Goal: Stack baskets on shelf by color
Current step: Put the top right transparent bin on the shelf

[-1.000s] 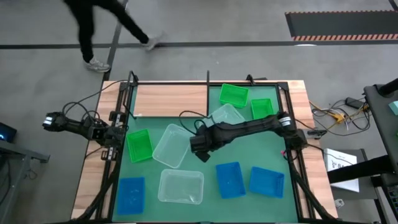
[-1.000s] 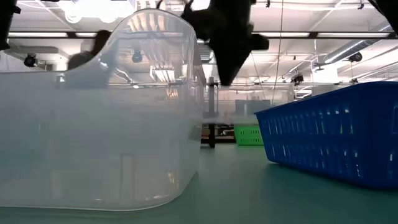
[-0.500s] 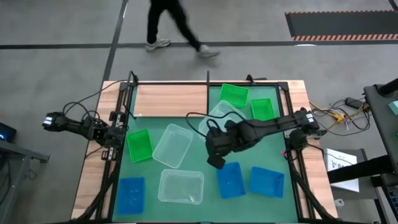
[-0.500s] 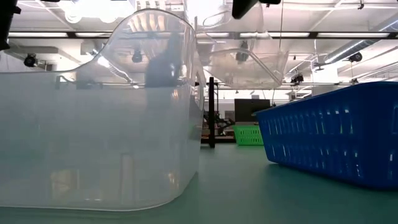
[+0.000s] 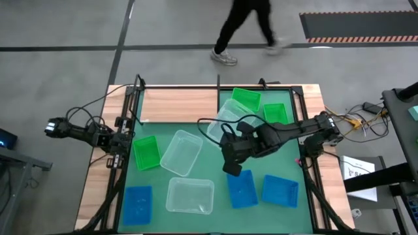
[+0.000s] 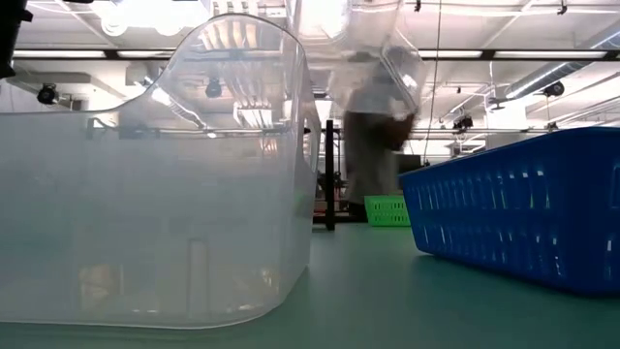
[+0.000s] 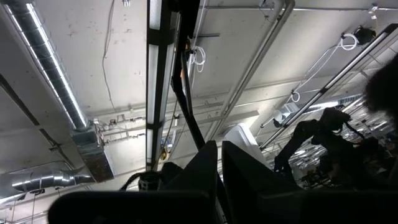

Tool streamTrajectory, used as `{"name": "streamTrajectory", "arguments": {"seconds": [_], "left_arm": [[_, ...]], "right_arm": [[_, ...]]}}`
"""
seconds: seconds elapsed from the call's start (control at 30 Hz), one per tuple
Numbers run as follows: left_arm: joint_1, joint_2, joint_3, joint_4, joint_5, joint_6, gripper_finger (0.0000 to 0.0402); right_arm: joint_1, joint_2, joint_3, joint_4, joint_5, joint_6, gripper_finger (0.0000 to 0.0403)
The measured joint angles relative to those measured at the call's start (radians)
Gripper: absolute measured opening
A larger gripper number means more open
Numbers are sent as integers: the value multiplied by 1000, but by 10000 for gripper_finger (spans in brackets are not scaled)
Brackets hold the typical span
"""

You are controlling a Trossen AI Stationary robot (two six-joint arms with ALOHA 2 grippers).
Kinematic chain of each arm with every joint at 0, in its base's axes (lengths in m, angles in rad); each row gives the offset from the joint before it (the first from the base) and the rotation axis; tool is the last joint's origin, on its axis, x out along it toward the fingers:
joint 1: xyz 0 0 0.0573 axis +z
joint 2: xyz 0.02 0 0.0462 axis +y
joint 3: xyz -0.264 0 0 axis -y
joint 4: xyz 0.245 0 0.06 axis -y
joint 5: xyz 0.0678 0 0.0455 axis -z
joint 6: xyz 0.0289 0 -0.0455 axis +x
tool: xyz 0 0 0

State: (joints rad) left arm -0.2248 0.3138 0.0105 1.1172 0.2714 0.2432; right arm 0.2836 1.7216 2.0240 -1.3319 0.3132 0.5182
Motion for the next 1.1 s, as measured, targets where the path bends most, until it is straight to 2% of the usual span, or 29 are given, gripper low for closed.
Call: {"name": "streamTrajectory", "arguments": {"seconds": [0.2, 0.37, 0.57, 0.8, 0.9, 1.1], "left_arm": [[0, 0, 0, 0, 0, 0, 8], [0, 0, 0, 1, -2, 0, 8], [0, 0, 2, 15, -17, 0, 8], [0, -2, 2, 32, -17, 0, 8], [0, -3, 2, 35, -17, 0, 8], [0, -4, 2, 52, -16, 0, 8]], "right_arm": [[0, -3, 111, 18, 93, -165, 12], [-23, -3, 161, 157, 112, -357, 10], [-112, 24, 155, 289, -24, -539, 9], [-236, 136, 154, 381, -203, -671, 9], [-282, 195, 153, 438, -240, -729, 9], [-362, 315, 153, 533, -245, -821, 9]]}}
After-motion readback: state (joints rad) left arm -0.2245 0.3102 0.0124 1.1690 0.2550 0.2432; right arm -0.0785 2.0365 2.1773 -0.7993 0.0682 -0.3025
